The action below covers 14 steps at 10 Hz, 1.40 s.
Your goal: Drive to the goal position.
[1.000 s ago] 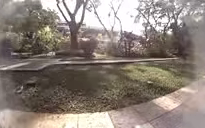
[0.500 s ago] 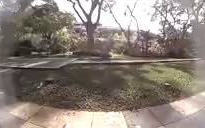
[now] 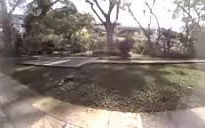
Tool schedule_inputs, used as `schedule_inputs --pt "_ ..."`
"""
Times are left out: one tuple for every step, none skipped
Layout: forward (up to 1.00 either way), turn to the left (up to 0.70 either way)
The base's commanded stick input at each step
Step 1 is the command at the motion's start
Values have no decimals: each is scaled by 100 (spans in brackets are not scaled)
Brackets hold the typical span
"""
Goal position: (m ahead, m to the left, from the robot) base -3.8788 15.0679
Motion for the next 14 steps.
schedule_inputs --pt "0 45" --pt "0 45" --pt "0 45" --pt "0 45" --pt "0 45" --pt "0 45" --pt "0 45" --pt "0 45" --pt "0 45" --pt "0 45" --pt "0 45" --pt "0 45" --pt "0 45" --pt "0 45"
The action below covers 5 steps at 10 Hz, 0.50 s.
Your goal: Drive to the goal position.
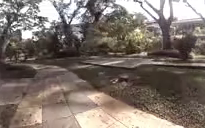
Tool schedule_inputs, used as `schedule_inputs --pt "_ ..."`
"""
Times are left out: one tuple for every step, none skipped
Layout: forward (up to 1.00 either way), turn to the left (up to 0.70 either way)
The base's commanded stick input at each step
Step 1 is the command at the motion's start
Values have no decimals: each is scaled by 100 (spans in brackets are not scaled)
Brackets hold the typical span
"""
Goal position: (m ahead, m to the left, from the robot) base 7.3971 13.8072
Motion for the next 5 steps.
schedule_inputs --pt "0 45" --pt "0 45" --pt "0 45" --pt "0 45" --pt "0 45"
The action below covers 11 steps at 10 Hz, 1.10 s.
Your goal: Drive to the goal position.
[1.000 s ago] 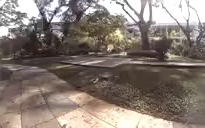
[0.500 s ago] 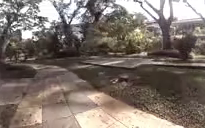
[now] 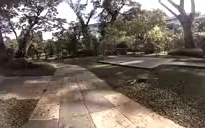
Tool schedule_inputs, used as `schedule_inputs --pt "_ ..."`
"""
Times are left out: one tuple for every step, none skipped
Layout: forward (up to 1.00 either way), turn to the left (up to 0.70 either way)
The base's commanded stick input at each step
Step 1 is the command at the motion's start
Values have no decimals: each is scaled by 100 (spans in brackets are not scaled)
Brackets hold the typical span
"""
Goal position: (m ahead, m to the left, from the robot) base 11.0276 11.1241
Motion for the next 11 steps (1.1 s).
schedule_inputs --pt "0 45" --pt "0 45" --pt "0 45" --pt "0 45" --pt "0 45" --pt "0 45" --pt "0 45" --pt "0 28" --pt "0 0" --pt "0 0" --pt "0 0"
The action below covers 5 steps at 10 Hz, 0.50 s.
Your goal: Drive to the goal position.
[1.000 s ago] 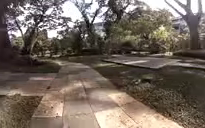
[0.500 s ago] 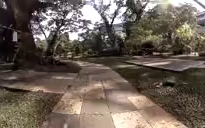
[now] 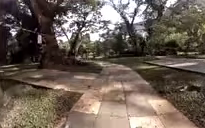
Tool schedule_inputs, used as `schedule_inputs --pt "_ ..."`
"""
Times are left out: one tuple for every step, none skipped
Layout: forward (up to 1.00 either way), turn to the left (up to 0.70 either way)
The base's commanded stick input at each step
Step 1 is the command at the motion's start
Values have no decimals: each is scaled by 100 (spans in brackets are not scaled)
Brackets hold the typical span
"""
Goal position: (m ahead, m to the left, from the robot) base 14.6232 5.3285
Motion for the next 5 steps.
schedule_inputs --pt "0 0" --pt "0 0" --pt "0 0" --pt "0 0" --pt "0 0"
